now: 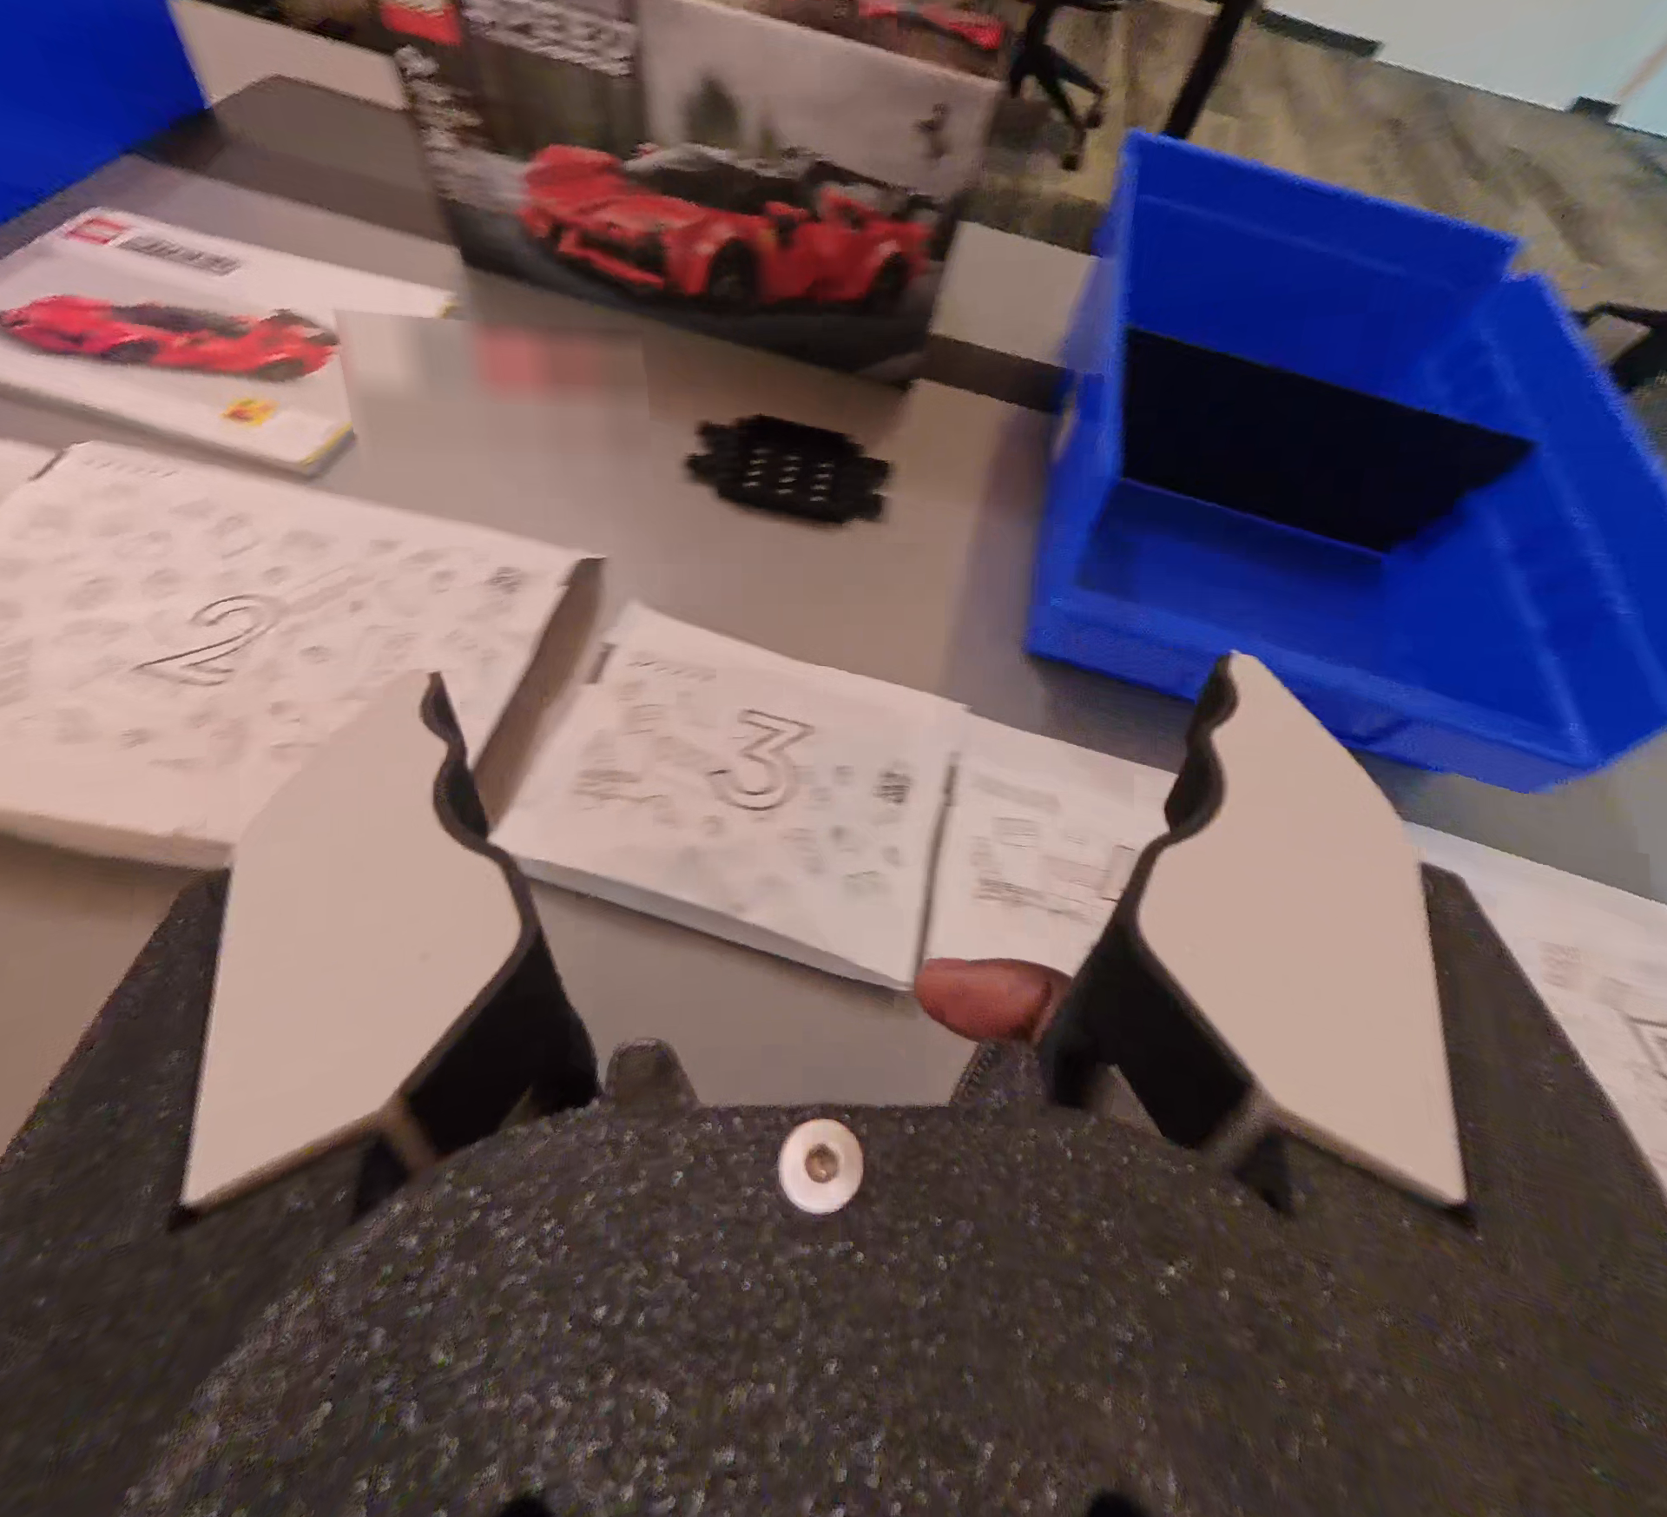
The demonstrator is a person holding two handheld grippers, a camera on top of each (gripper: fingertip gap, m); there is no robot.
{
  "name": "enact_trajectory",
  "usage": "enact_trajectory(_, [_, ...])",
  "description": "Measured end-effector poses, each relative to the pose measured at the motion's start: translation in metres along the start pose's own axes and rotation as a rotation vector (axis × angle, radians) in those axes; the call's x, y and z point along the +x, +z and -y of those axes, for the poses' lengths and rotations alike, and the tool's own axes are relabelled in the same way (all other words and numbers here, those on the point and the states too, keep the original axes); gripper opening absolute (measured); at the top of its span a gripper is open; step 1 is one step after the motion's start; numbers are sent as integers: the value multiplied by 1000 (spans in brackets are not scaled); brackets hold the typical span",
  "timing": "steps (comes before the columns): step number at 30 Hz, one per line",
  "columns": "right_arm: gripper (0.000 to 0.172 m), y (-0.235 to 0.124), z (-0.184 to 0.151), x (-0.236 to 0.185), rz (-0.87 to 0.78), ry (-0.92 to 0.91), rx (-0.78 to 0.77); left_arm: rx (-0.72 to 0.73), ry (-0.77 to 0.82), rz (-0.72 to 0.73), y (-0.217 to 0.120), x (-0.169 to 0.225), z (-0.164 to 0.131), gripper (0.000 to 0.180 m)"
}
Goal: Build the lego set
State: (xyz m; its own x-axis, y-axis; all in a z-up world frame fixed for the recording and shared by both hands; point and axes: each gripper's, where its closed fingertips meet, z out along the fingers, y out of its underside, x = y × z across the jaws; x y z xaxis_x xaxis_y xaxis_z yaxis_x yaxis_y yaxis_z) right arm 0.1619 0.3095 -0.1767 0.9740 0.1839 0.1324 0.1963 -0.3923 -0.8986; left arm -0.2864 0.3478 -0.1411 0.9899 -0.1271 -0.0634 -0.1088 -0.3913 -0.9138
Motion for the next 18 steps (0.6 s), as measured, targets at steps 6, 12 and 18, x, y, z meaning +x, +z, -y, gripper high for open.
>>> enact_trajectory(6, [147, -12, -4, 92, -152, 90, 16, 53, 10, -19, -21, 27, 0, 146])
enact_trajectory(12, [145, -6, -9, 145, -211, 166, 29, 66, 3, -71, -39, 62, -5, 146])
enact_trajectory(18, [146, 6, -15, 159, -238, 156, -29, 61, 21, -91, -51, 90, -14, 146])
